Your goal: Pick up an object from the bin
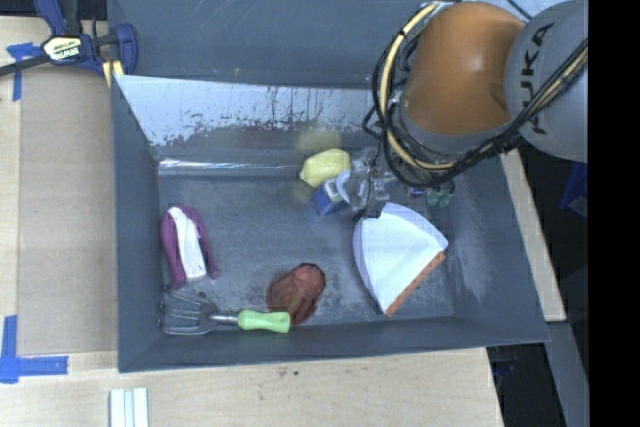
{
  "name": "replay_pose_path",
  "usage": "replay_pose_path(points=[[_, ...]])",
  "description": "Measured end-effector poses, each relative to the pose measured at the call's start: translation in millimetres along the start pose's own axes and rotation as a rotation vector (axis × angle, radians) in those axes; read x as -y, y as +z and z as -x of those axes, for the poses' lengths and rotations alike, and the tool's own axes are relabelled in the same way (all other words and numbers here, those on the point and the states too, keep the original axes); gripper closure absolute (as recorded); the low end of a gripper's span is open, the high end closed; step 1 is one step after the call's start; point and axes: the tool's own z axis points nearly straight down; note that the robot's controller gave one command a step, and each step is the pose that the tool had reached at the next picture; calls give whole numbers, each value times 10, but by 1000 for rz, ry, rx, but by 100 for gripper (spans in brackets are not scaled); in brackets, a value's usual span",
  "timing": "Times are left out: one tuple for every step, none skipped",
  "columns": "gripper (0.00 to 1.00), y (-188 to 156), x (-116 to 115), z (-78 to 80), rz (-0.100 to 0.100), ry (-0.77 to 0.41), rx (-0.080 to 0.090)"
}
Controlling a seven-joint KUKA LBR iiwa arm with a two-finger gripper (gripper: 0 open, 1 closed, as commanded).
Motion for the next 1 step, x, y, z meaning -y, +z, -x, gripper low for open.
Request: replay_pose_path(points=[[100, 186, -9, -159, -1, 180, 10]])
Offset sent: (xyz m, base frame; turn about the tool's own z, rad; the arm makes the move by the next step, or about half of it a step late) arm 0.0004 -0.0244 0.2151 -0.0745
